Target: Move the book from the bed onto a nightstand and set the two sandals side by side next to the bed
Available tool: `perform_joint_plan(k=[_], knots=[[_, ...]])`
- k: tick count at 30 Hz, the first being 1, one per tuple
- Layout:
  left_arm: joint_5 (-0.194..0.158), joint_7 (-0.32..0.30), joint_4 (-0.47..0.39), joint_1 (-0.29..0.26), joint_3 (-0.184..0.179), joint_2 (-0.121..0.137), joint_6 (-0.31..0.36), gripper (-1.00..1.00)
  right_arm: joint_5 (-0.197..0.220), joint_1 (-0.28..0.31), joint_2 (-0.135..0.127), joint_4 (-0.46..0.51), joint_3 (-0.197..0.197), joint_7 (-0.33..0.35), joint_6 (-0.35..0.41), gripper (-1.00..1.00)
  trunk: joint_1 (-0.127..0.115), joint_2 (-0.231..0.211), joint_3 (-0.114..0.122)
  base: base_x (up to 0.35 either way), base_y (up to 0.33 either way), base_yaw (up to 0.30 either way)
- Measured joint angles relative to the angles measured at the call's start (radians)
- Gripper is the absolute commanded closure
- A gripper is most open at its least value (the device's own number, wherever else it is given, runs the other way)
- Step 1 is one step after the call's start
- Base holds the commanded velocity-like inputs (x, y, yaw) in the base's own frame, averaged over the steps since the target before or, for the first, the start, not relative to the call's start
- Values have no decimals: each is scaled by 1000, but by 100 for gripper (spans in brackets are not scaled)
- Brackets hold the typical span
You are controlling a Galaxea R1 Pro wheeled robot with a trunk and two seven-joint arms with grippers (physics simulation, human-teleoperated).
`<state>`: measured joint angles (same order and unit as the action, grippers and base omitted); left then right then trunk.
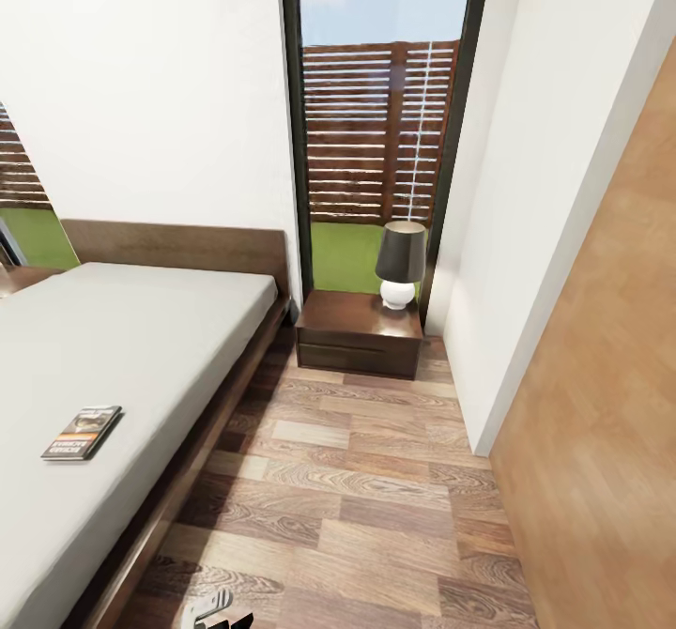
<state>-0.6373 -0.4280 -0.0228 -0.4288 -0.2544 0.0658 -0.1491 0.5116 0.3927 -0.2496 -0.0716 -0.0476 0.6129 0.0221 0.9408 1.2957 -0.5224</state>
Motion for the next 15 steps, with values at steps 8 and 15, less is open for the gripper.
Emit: perform_joint_plan(k=[8, 15], knots=[[0, 0, 0, 0, -1, 0, 0, -100, 0, 0, 0, 0, 0, 0, 0, -100, -31, -56, 25, 0, 0, 0], [0, 0, 0, 0, -1, 0, 0, -100, 0, 0, 0, 0, 0, 0, 0, -100, -58, -105, 47, 0, 0, 0]])
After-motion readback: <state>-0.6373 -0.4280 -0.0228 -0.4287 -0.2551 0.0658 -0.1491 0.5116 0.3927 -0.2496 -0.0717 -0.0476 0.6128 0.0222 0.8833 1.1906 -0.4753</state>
